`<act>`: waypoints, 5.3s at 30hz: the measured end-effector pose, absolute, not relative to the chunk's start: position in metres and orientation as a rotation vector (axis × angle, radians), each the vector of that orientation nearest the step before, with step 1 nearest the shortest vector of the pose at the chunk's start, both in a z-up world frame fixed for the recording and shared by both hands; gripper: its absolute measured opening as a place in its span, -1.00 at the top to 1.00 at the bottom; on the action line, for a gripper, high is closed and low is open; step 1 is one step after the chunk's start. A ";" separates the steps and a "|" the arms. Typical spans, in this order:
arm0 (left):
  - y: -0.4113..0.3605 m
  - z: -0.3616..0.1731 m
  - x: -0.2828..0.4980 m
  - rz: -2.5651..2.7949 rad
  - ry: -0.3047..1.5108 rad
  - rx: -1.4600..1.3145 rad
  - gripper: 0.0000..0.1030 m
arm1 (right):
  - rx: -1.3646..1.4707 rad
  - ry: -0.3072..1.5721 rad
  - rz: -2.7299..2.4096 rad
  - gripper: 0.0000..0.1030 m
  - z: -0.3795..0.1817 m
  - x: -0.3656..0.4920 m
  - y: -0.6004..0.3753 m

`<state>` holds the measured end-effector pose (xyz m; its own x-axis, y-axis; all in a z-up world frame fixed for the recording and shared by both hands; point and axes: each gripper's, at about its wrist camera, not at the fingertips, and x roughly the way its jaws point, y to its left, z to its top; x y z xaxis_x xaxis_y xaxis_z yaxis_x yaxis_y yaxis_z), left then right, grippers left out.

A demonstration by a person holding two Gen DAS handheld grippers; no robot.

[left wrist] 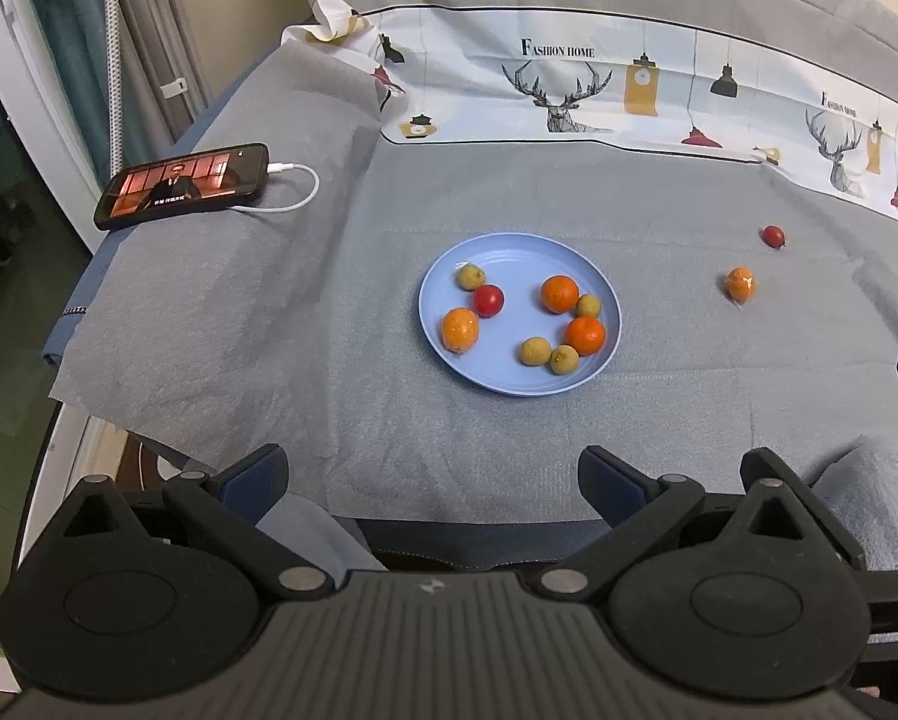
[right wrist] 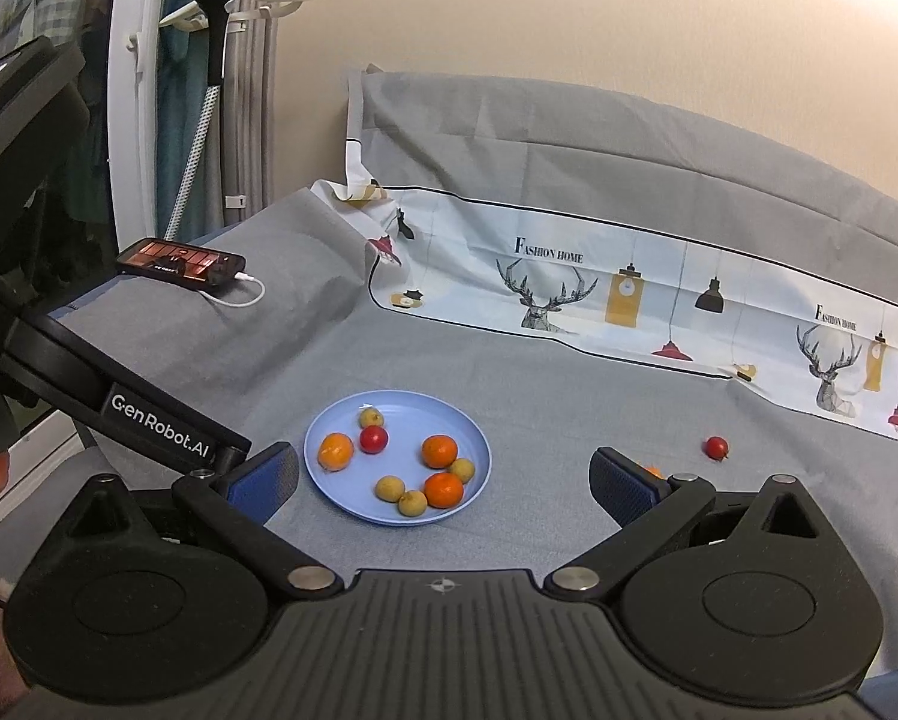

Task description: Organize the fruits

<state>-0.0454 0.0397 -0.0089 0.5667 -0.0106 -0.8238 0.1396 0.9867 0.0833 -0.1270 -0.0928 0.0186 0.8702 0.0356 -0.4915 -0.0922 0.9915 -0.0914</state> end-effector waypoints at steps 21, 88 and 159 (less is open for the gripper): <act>0.041 -0.021 -0.038 -0.083 1.009 0.139 -0.99 | -0.113 0.550 0.078 -0.99 0.011 -0.118 -0.095; -0.315 -0.219 0.206 -0.527 1.137 0.389 -0.77 | 0.066 0.657 -0.229 -0.93 -0.207 0.199 -0.452; 0.058 0.018 -0.112 -0.259 0.882 0.048 0.19 | -0.143 0.469 0.132 0.37 0.037 -0.165 -0.097</act>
<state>-0.1119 0.0583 0.0176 0.6061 -0.2044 -0.7686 0.2437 0.9677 -0.0652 -0.1650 -0.0966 0.0372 0.8838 0.0936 -0.4584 -0.1592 0.9815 -0.1066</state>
